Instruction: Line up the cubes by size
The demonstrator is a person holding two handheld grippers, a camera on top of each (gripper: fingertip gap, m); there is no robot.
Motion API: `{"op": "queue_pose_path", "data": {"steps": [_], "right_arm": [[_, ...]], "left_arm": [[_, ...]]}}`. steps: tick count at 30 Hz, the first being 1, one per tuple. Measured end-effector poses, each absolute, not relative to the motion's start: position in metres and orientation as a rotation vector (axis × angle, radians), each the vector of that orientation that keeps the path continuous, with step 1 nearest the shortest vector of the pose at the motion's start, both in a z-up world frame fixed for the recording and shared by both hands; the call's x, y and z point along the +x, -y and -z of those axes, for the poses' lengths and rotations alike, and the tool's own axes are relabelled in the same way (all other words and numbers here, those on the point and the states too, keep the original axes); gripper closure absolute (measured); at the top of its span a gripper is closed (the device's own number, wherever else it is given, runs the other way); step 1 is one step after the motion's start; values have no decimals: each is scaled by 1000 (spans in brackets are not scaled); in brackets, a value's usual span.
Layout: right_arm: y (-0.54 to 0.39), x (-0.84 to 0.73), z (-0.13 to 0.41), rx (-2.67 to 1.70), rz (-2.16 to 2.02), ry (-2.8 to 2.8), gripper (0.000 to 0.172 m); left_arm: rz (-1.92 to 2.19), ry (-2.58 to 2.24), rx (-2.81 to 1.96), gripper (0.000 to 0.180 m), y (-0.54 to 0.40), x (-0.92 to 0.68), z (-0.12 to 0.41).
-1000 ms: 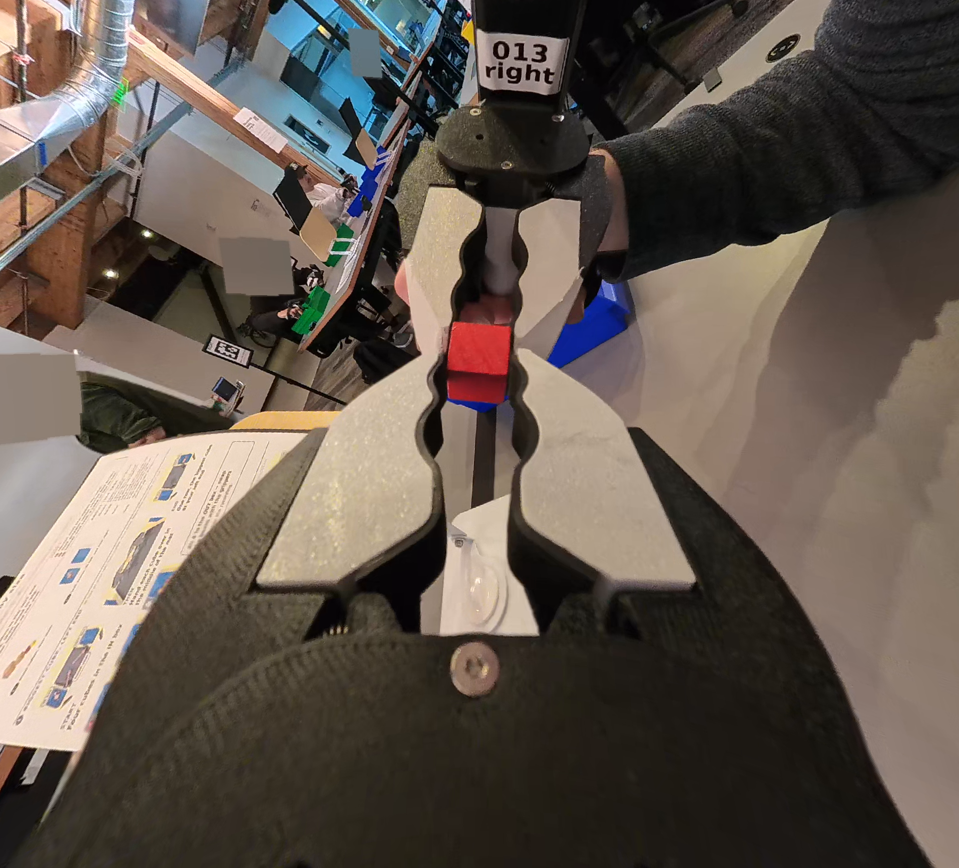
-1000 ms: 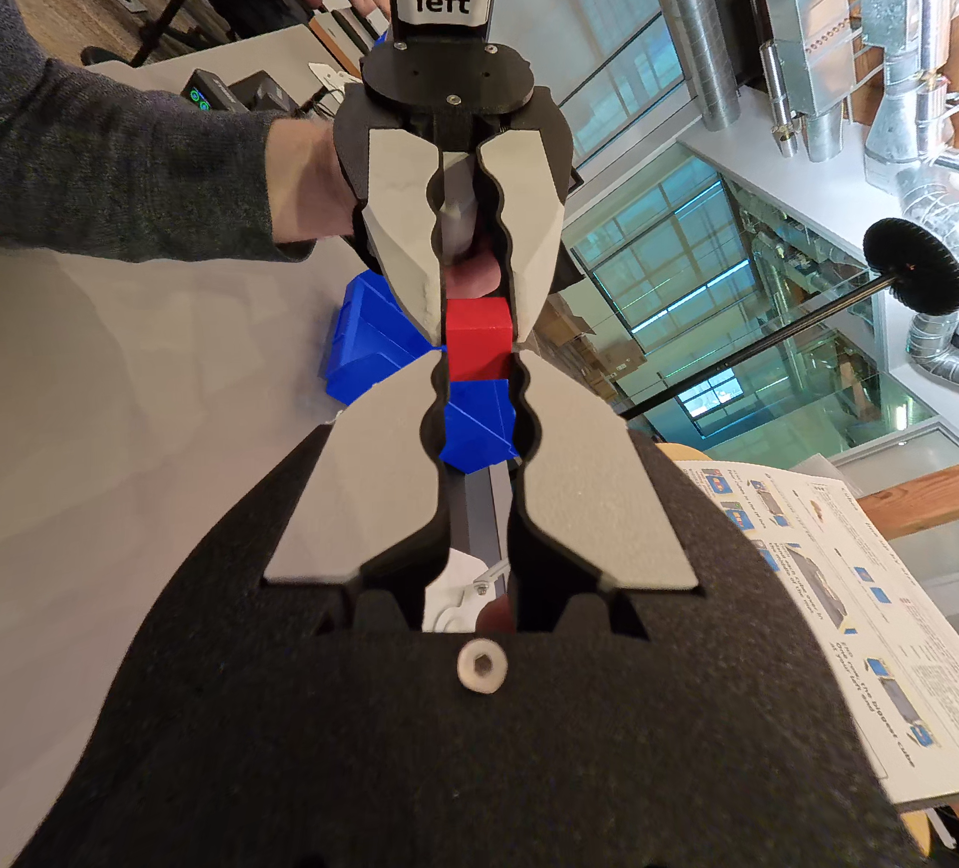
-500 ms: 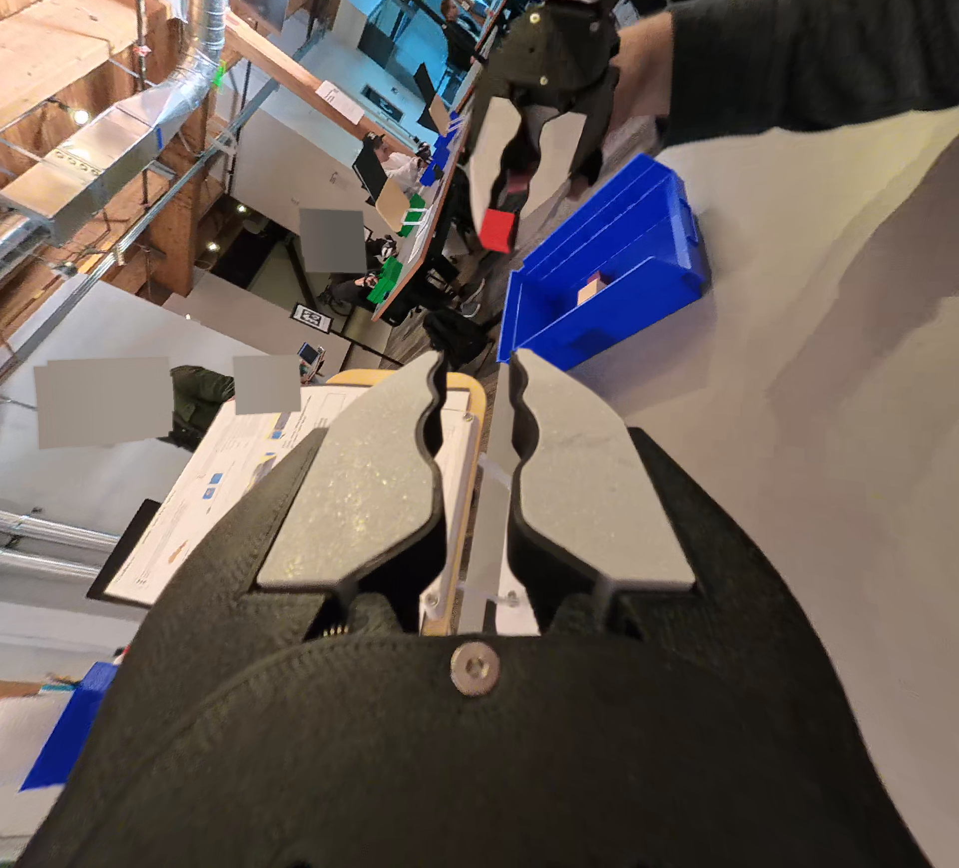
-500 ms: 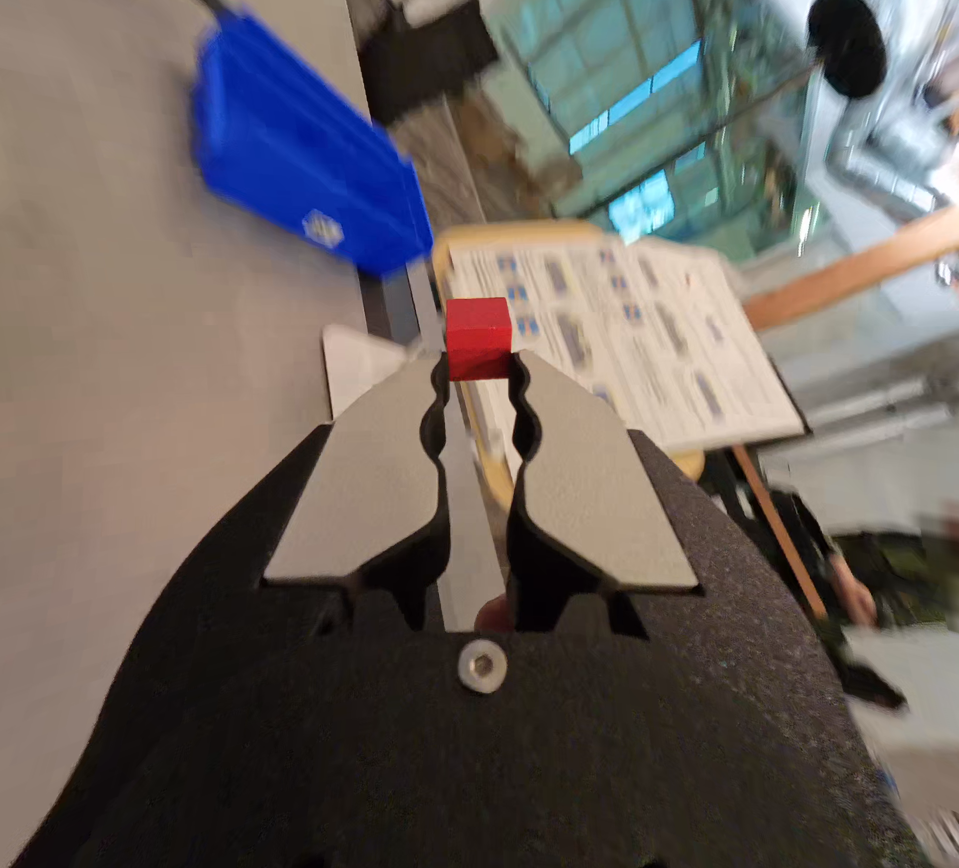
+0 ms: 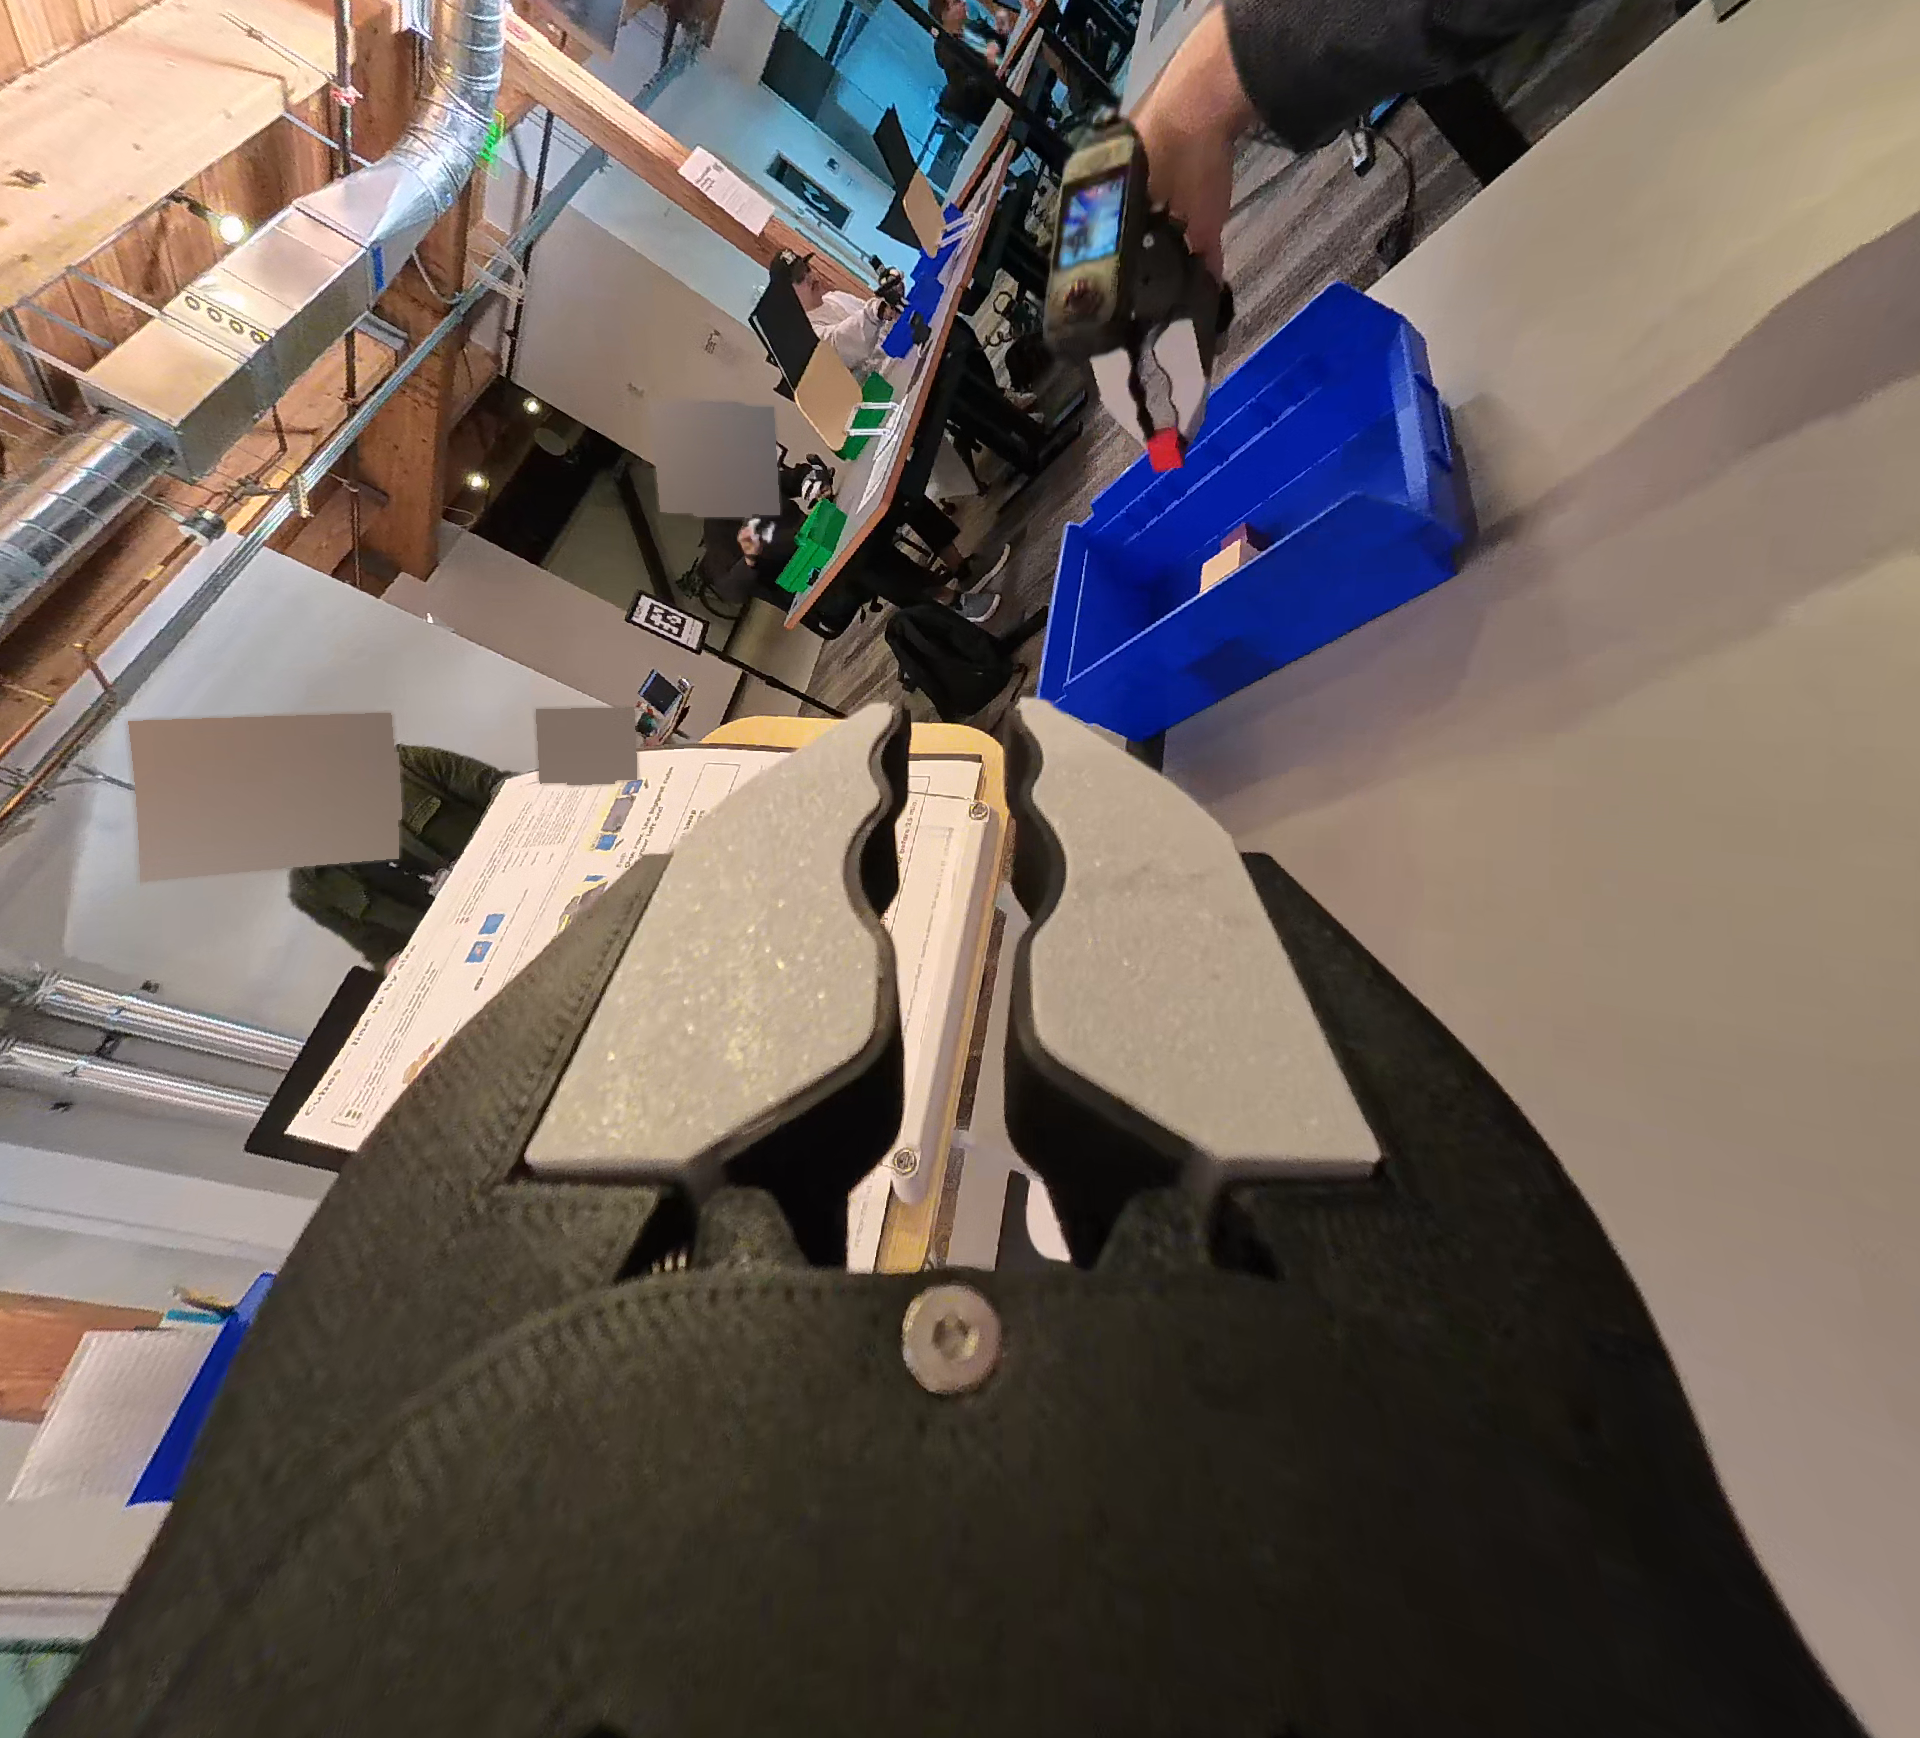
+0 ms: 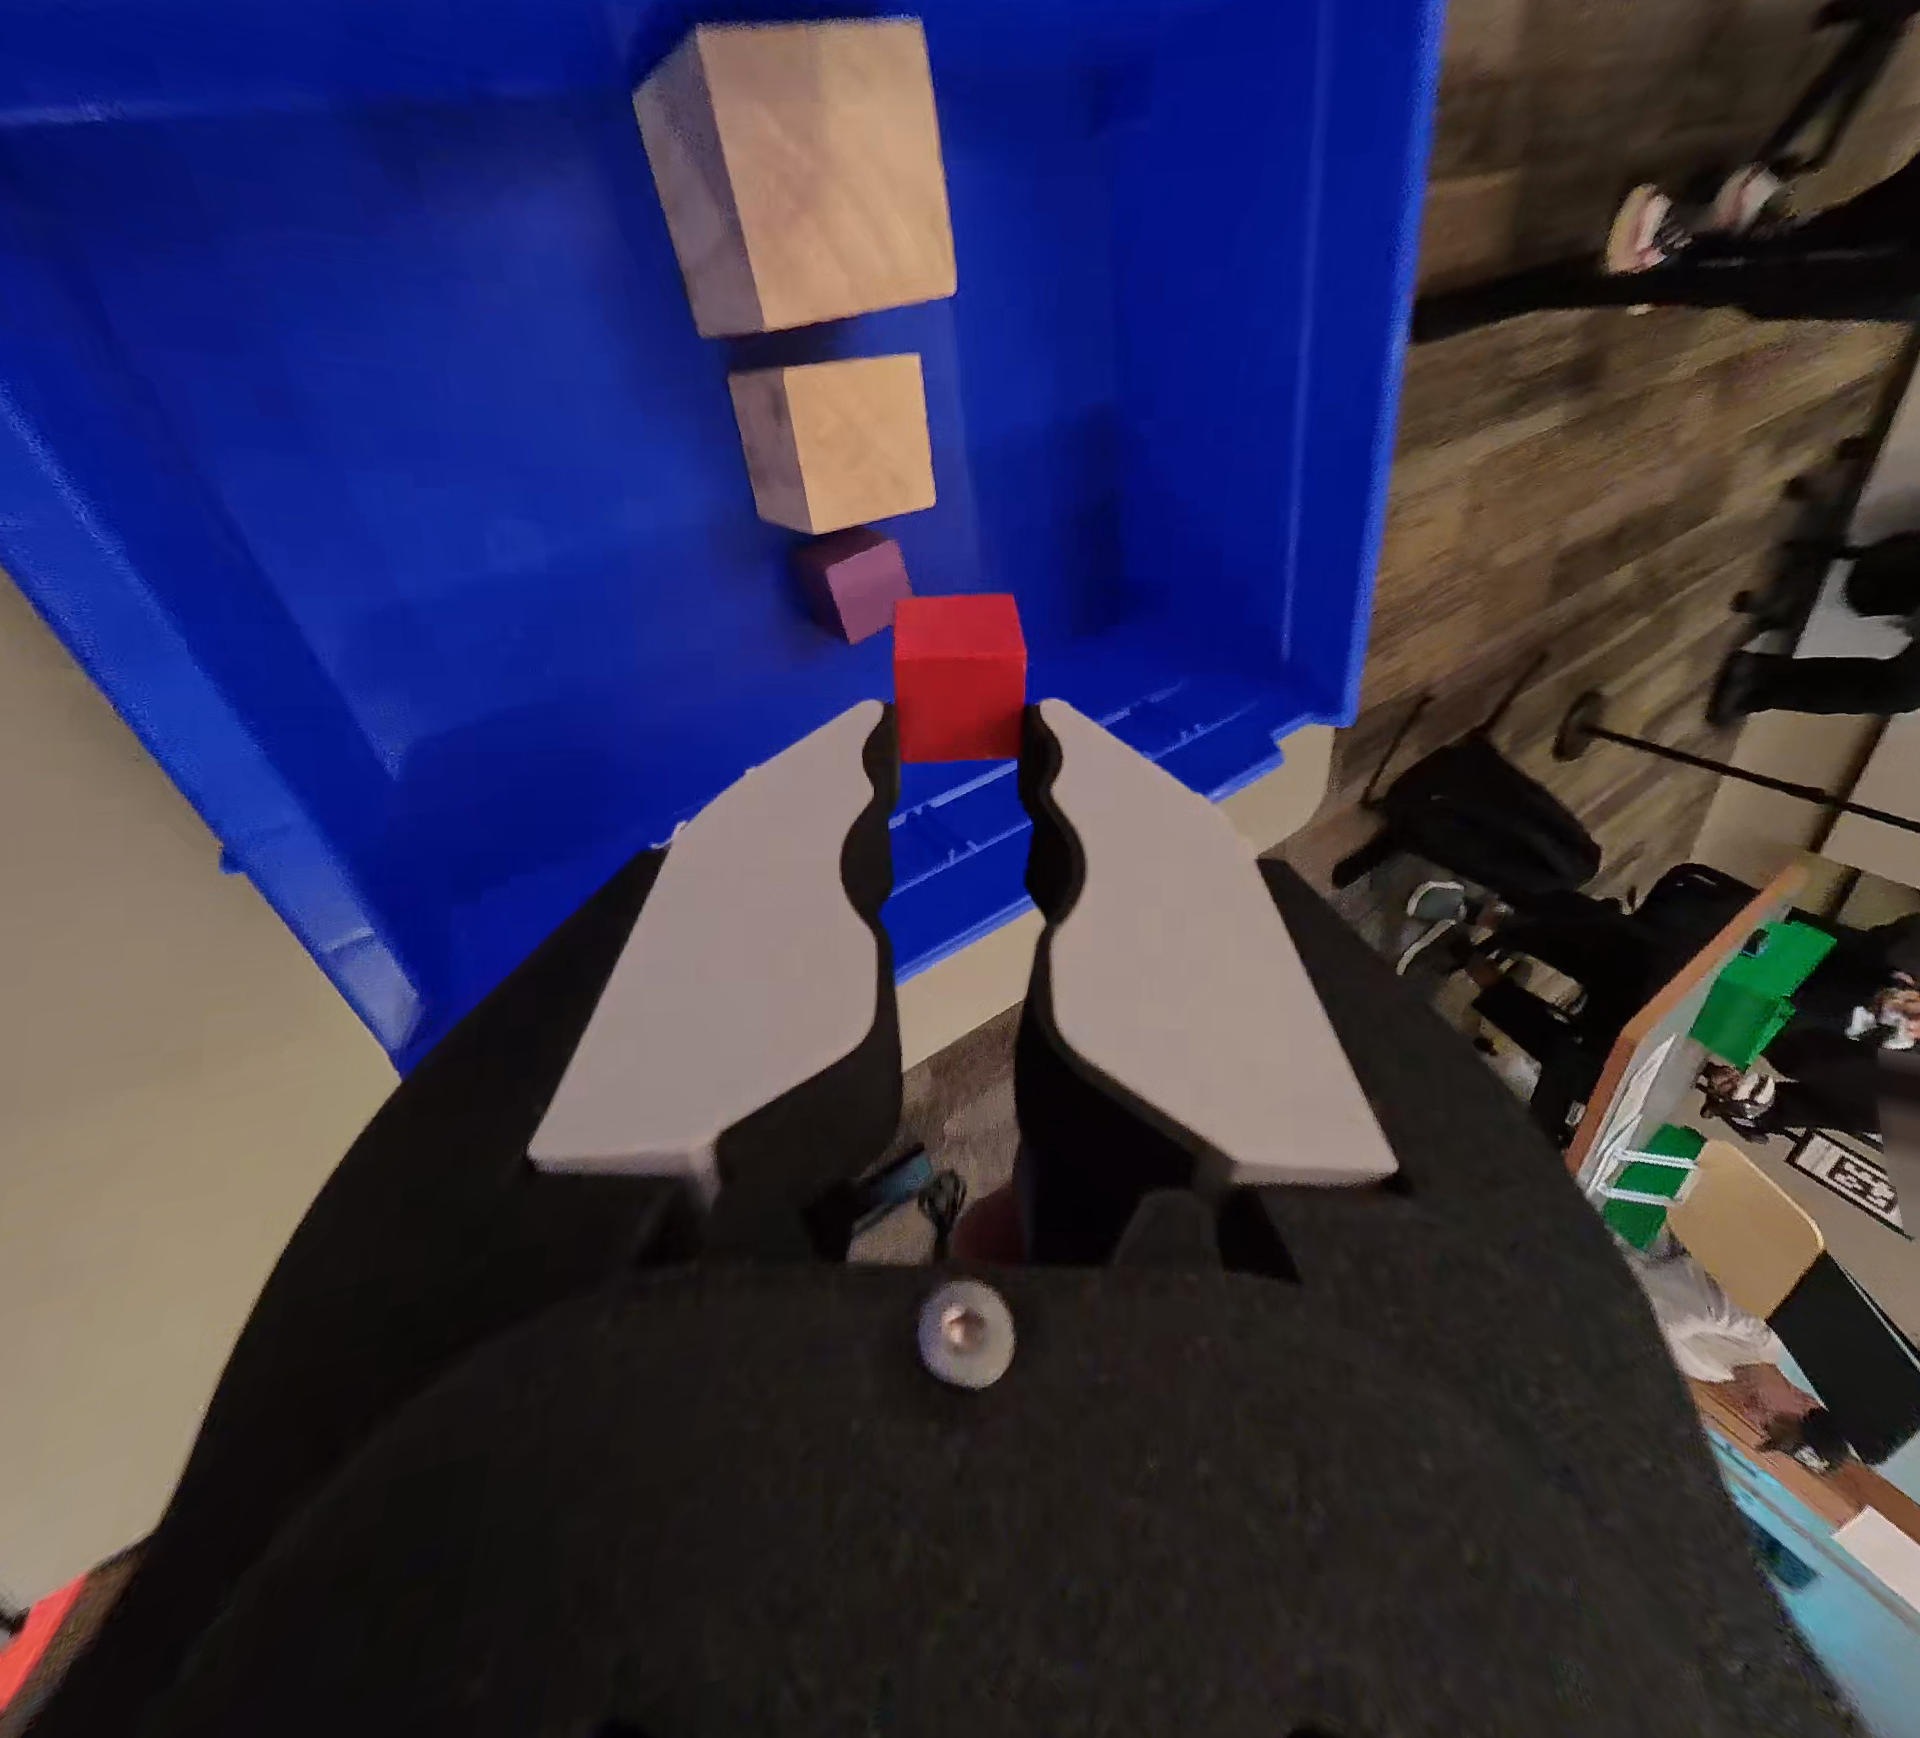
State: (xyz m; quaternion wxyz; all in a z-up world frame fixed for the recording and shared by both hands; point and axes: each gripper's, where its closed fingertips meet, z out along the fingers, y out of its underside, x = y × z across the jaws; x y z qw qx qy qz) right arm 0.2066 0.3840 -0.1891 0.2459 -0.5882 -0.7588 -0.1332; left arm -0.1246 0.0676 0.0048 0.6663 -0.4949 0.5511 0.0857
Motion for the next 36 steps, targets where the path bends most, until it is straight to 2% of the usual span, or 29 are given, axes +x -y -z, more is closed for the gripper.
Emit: {"op": "queue_pose_path", "data": {"steps": [17,36], "right_arm": [[-420,238,270,-1764,705,2453,150],[-432,246,299,-1838,809,2548,150]], "left_arm": [[-215,-1232,-1135,165,-71,-134,-4],[-219,-1254,-1156,165,-76,-130,4]]}}
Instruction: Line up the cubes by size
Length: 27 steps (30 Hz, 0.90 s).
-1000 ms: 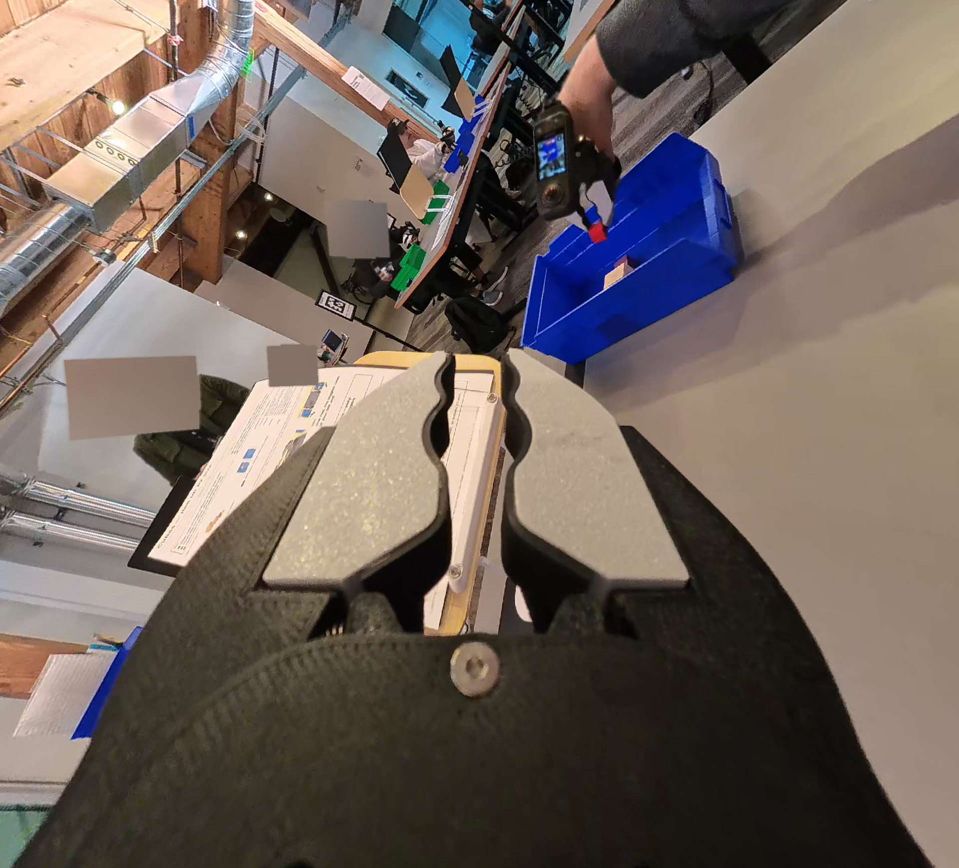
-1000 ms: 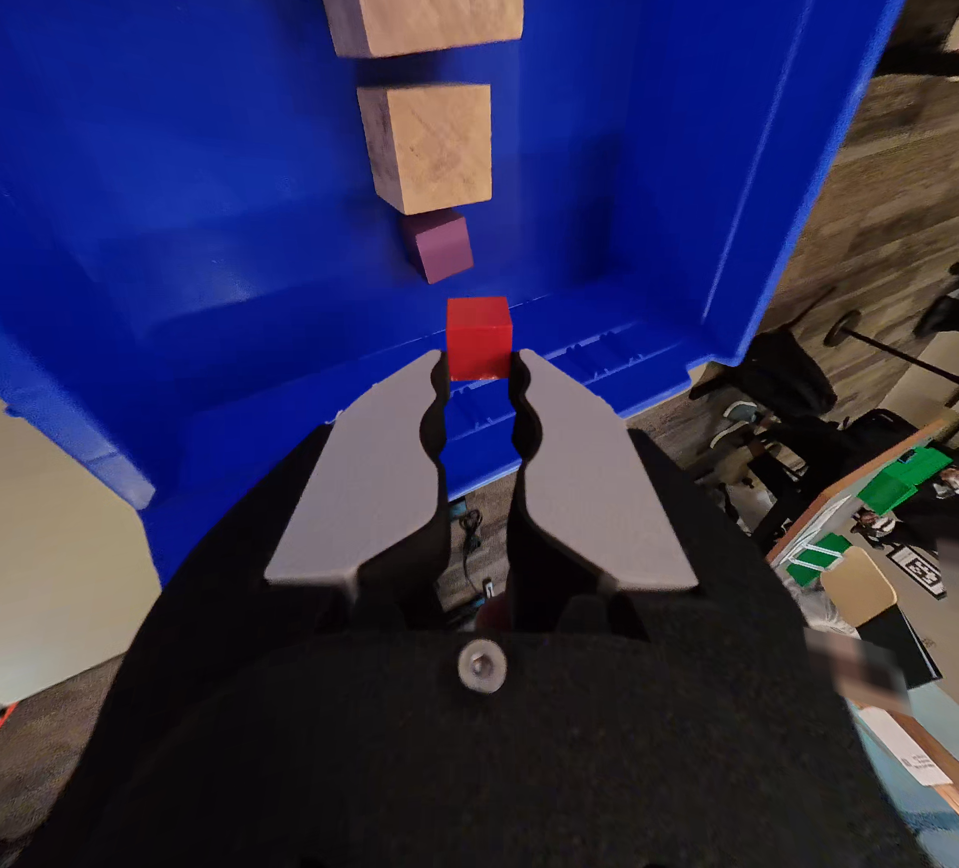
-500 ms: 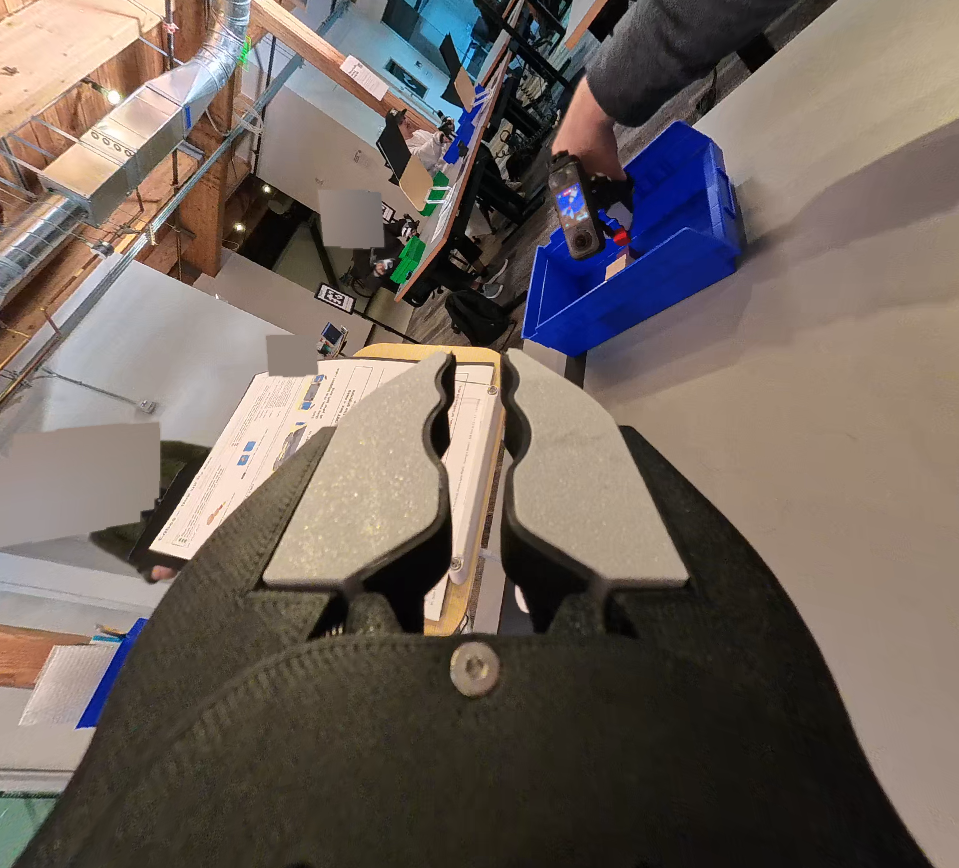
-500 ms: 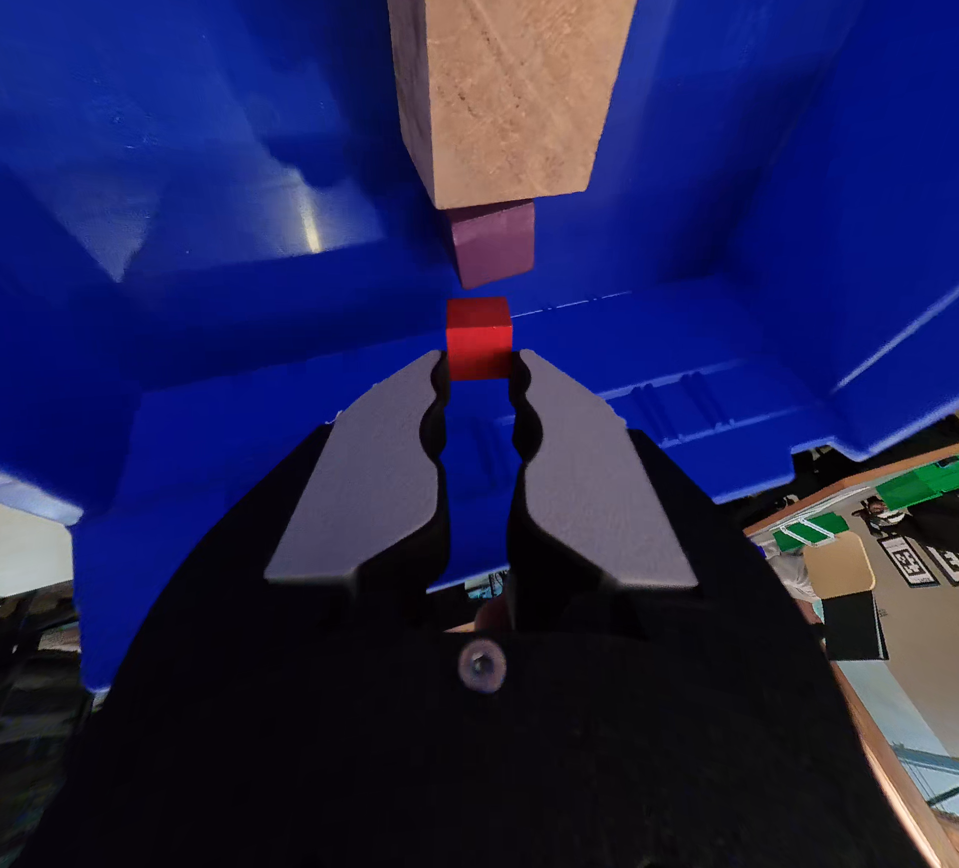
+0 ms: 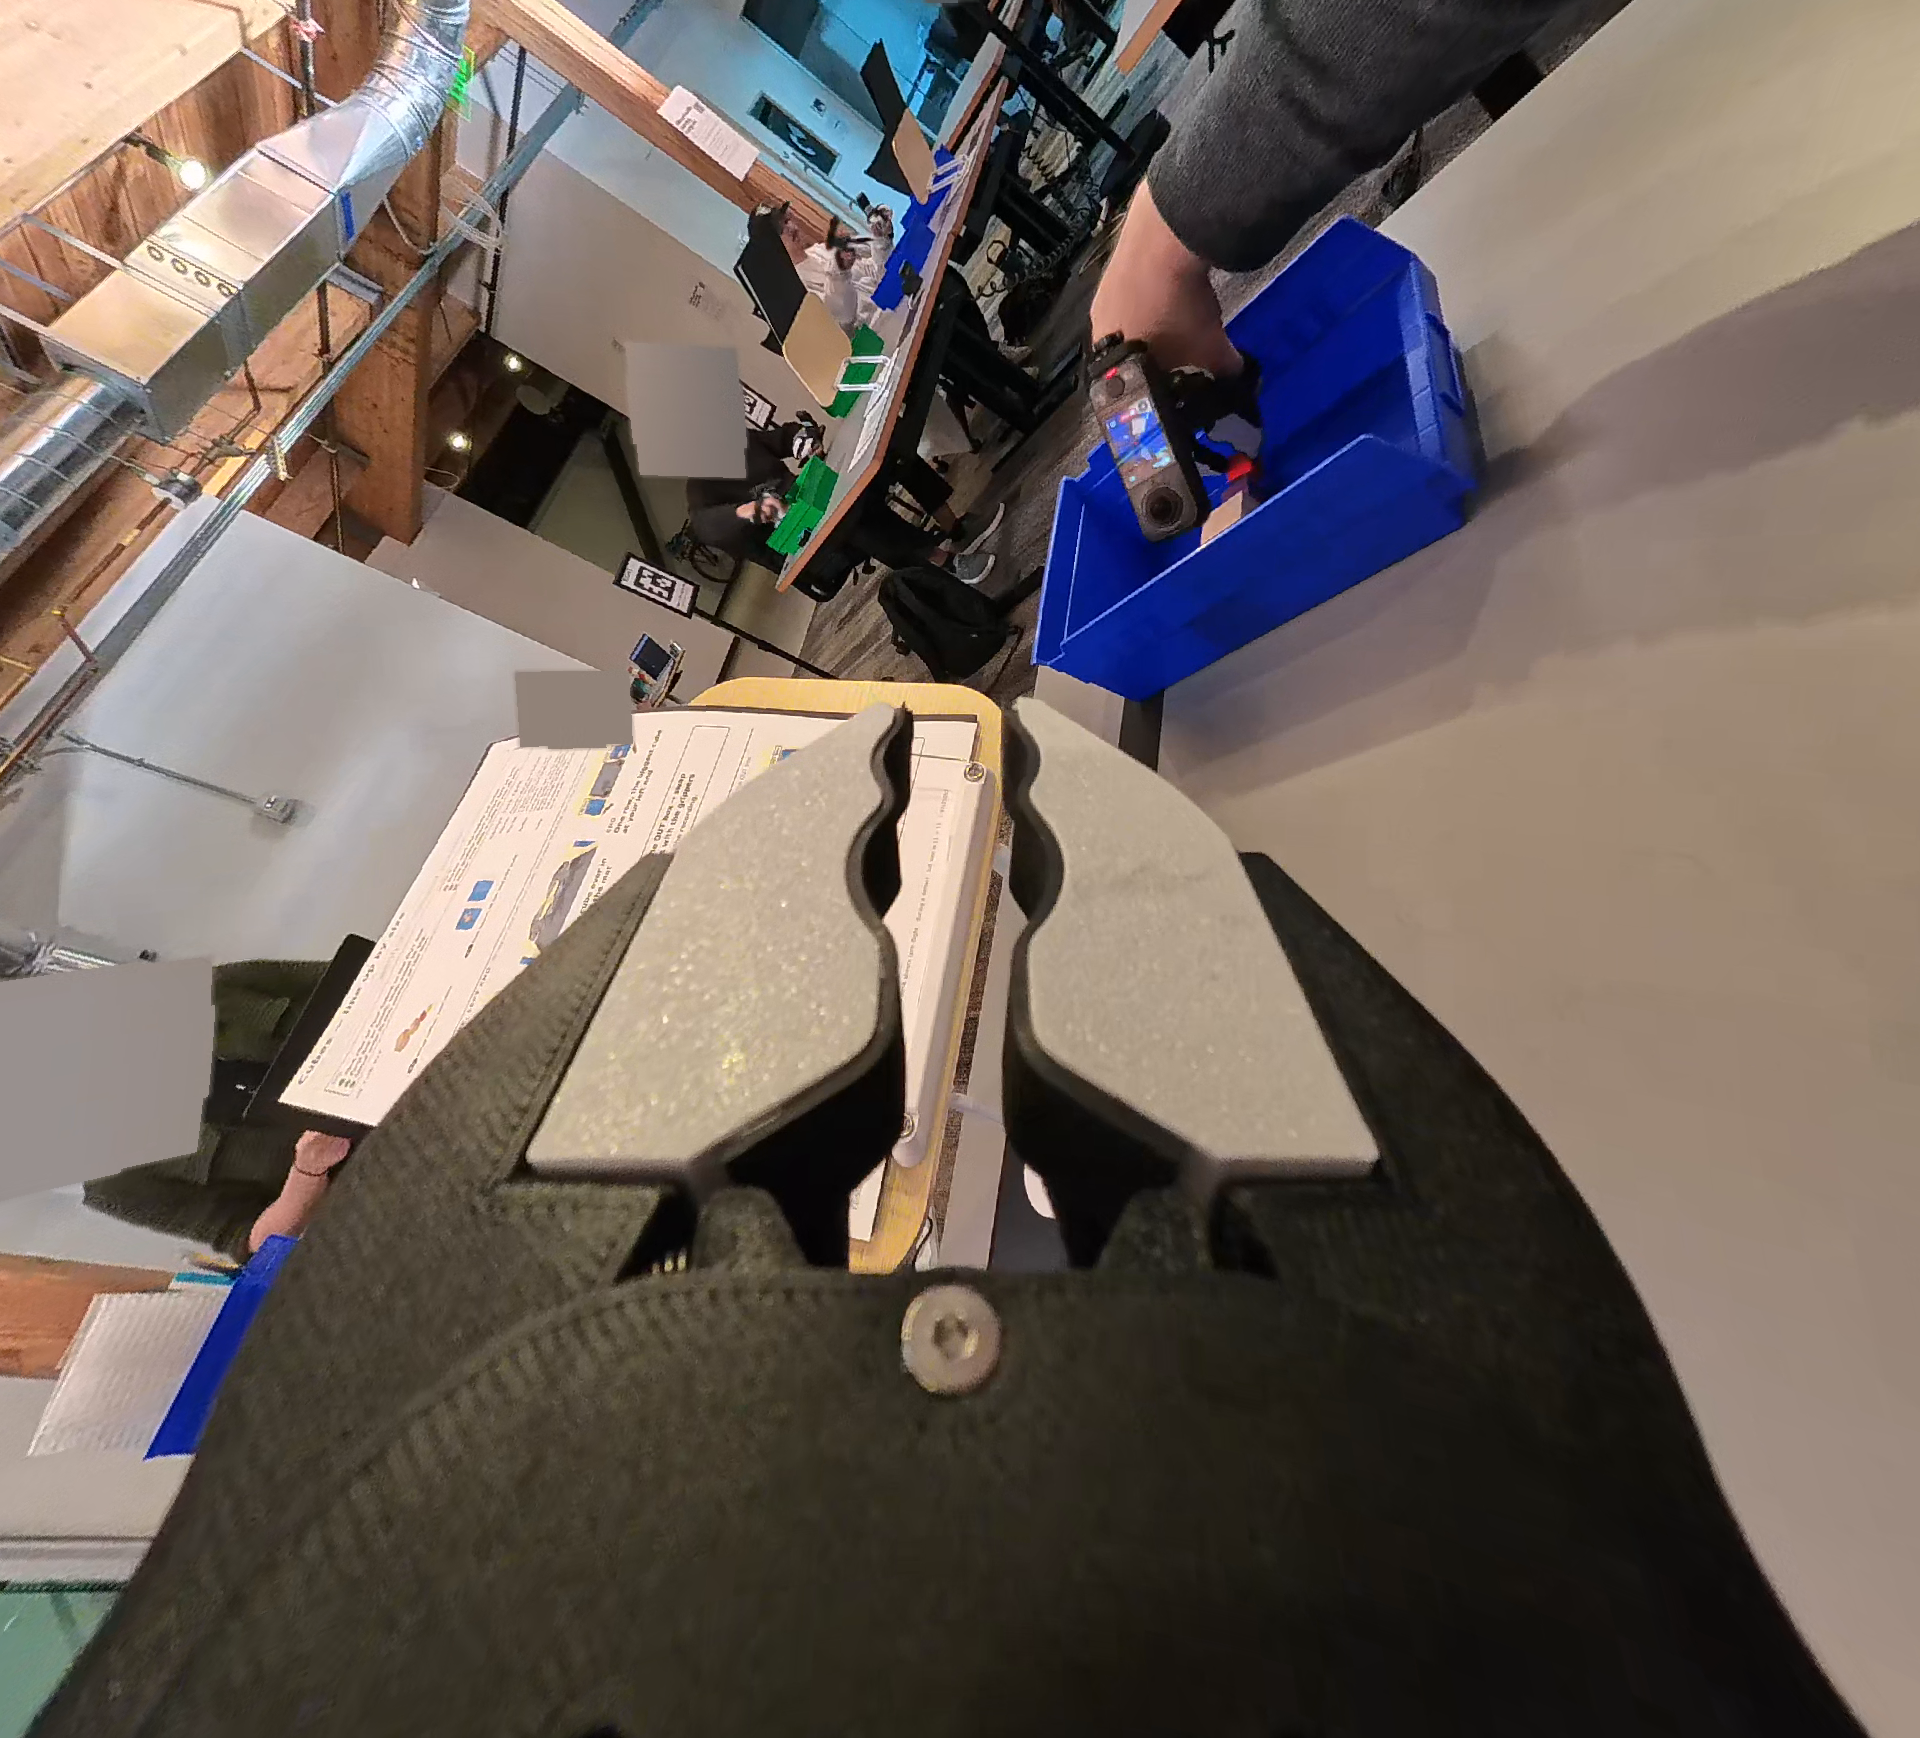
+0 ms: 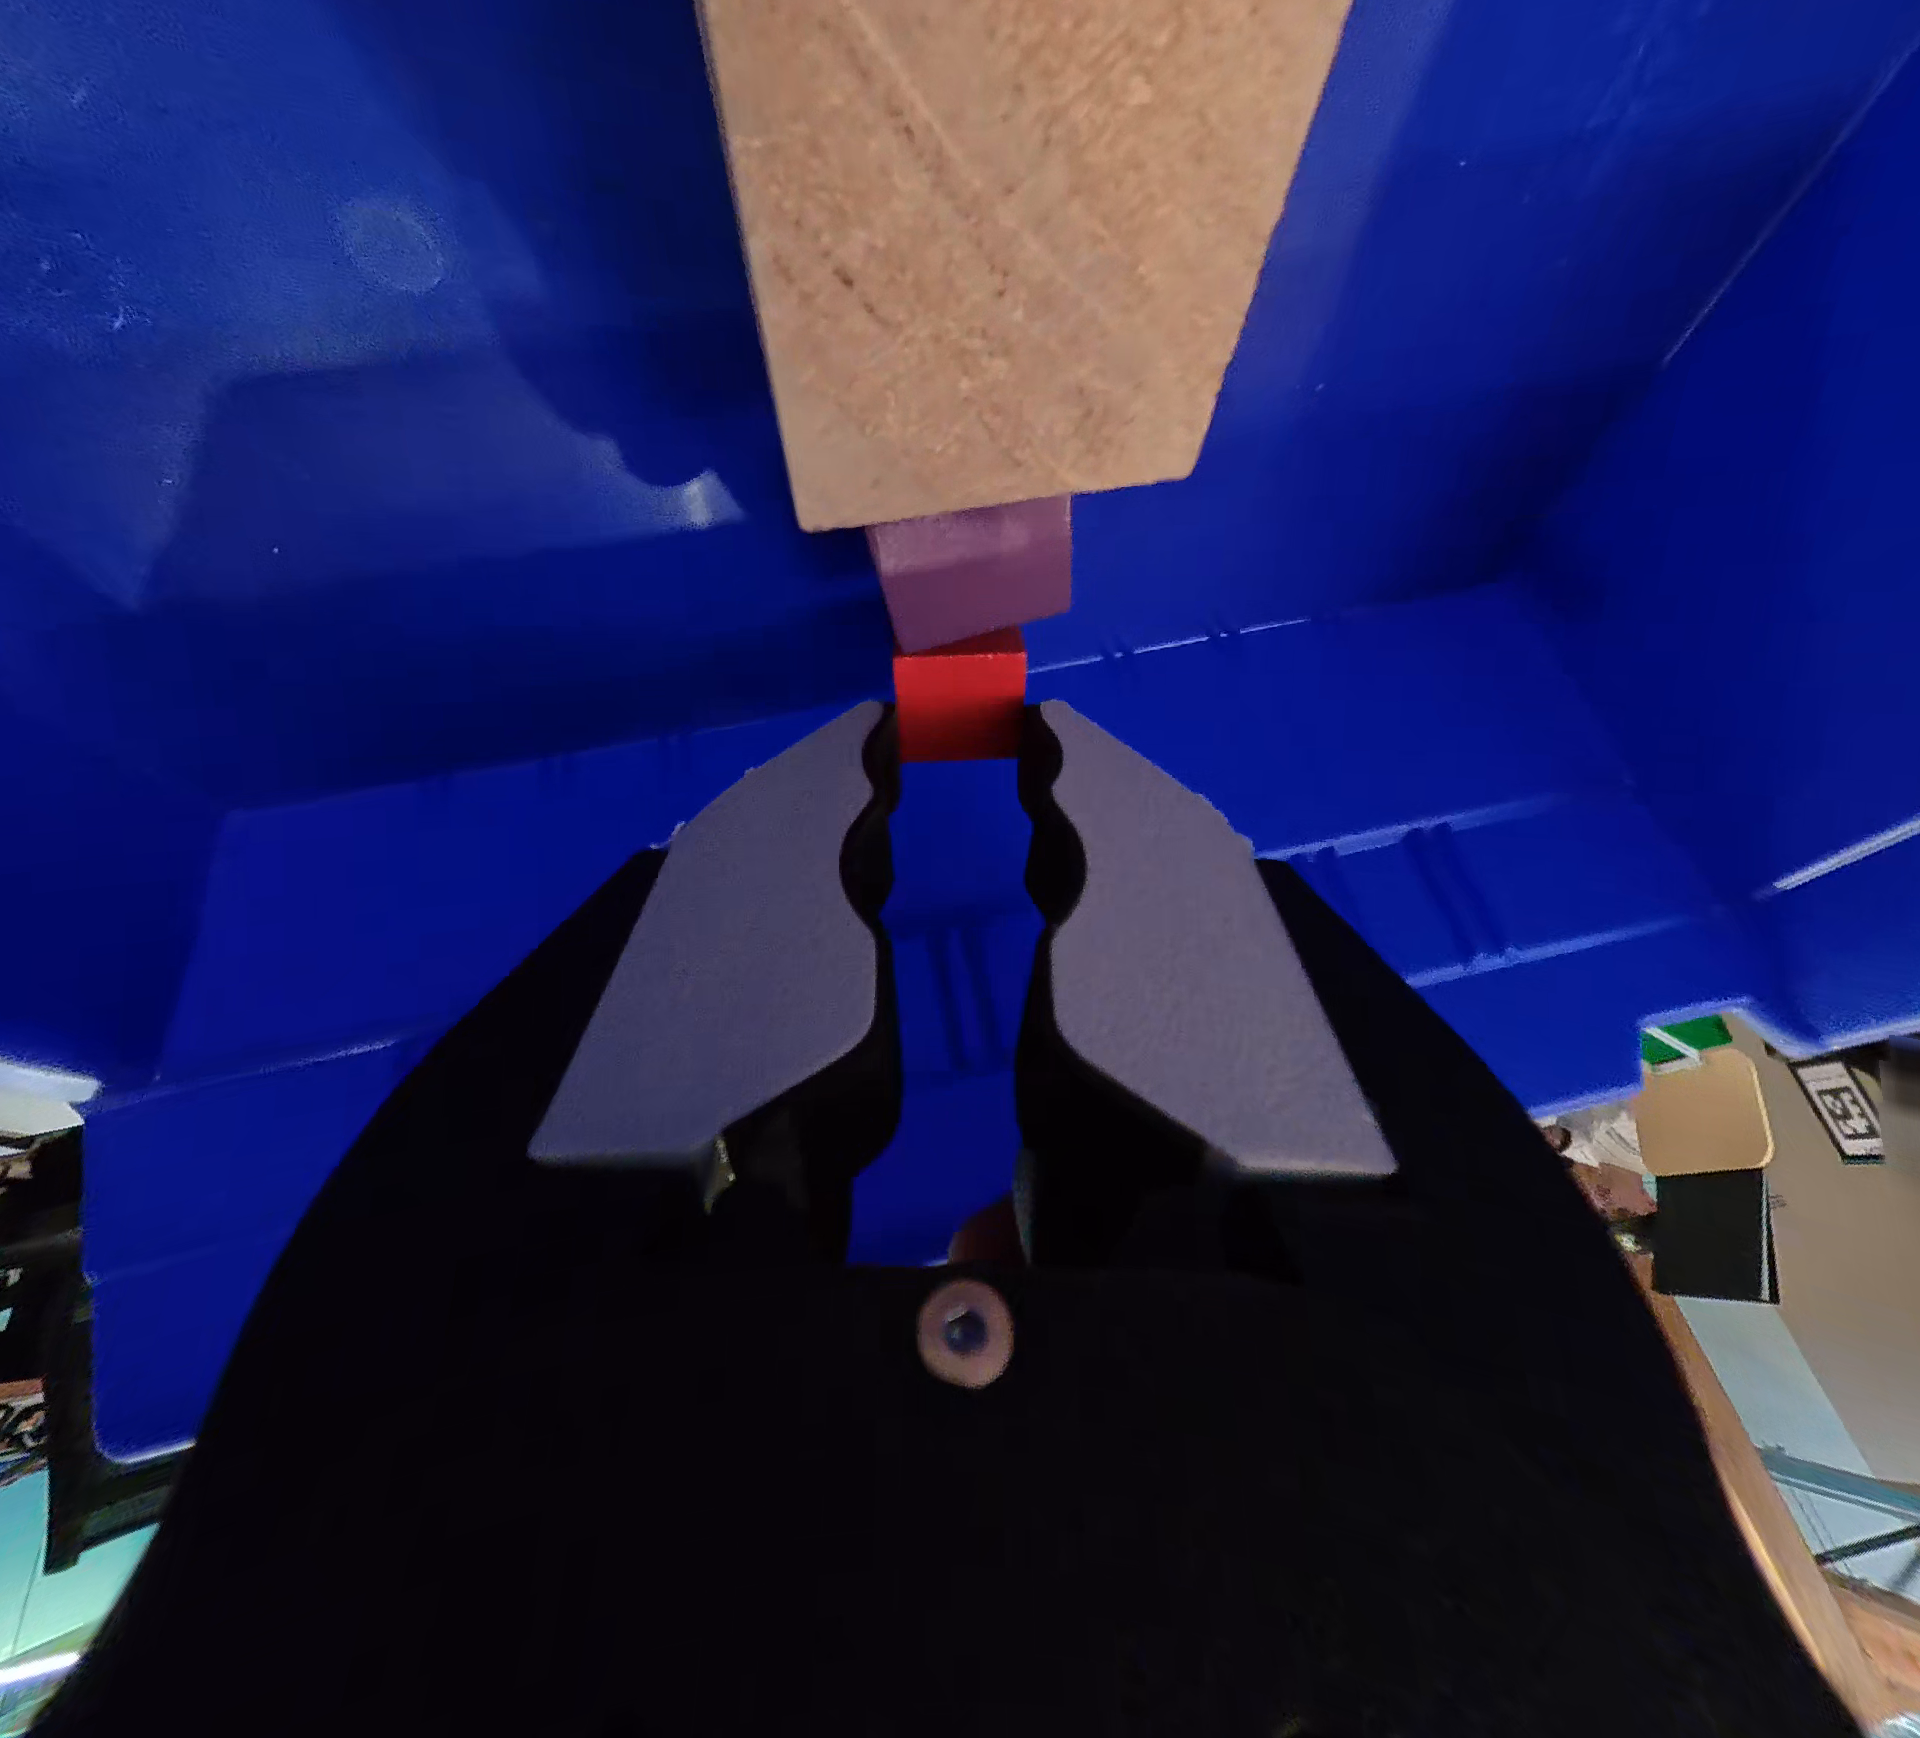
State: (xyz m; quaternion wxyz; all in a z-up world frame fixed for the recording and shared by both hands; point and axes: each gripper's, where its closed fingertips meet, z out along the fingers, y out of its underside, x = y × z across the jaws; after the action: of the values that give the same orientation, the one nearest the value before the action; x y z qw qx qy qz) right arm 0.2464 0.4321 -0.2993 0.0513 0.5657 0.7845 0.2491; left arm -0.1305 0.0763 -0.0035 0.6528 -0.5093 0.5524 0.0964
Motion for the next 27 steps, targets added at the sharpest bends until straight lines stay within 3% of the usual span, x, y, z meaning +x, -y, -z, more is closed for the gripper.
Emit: {"op": "queue_pose_path", "data": {"steps": [13,18,27], "right_arm": [[-435,251,302,1667,-819,-2330,150],[-436,251,298,1698,-825,-2314,136],[-414,222,227,1867,-955,-2511,137]], "left_arm": [[-222,-1262,-1162,165,-77,-130,5],[-221,-1262,-1160,165,-76,-130,5],[-226,-1245,-1159,161,-77,-131,2]]}}
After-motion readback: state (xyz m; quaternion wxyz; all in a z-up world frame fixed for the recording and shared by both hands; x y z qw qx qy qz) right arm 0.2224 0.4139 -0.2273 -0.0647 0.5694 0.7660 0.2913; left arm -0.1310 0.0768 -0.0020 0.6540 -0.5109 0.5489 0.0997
